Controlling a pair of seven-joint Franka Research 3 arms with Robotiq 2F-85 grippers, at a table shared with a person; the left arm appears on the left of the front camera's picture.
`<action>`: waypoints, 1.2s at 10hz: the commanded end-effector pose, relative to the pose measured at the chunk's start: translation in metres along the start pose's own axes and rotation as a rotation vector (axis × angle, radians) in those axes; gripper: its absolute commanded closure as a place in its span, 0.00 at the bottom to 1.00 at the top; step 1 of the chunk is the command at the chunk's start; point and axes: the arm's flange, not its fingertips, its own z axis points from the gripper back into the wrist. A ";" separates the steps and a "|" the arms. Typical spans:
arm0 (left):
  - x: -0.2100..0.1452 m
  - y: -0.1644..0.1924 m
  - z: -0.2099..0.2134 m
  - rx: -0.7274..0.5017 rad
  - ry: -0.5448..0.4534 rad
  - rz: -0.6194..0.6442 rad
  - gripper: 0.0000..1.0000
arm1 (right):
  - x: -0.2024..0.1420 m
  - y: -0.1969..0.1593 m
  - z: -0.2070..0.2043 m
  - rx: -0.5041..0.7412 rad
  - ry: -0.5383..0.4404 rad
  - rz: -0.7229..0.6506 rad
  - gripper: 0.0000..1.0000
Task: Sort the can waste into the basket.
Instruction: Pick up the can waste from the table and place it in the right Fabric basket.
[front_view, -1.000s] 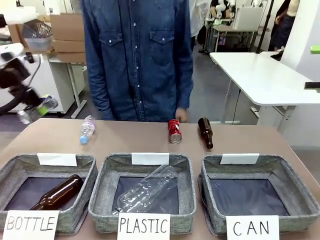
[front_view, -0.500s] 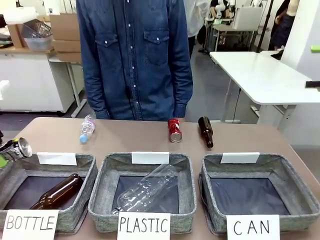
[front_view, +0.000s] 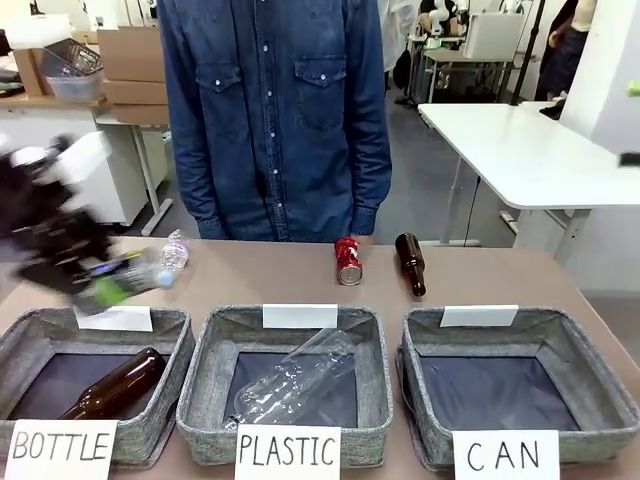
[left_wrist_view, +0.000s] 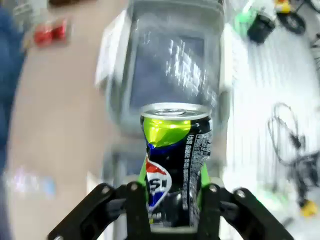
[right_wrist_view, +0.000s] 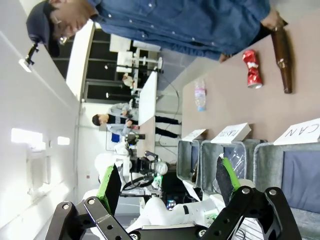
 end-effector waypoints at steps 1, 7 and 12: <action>0.161 0.014 -0.057 -0.104 -0.172 -0.426 0.61 | 0.026 0.001 0.052 -0.023 -0.033 -0.042 0.00; 0.396 -0.019 -0.259 -0.114 -0.050 -0.662 0.61 | 0.034 -0.045 0.153 -0.047 -0.291 -0.150 0.00; 0.409 0.038 -0.343 -0.327 0.031 -0.580 0.61 | 0.034 -0.045 0.153 -0.047 -0.291 -0.150 0.00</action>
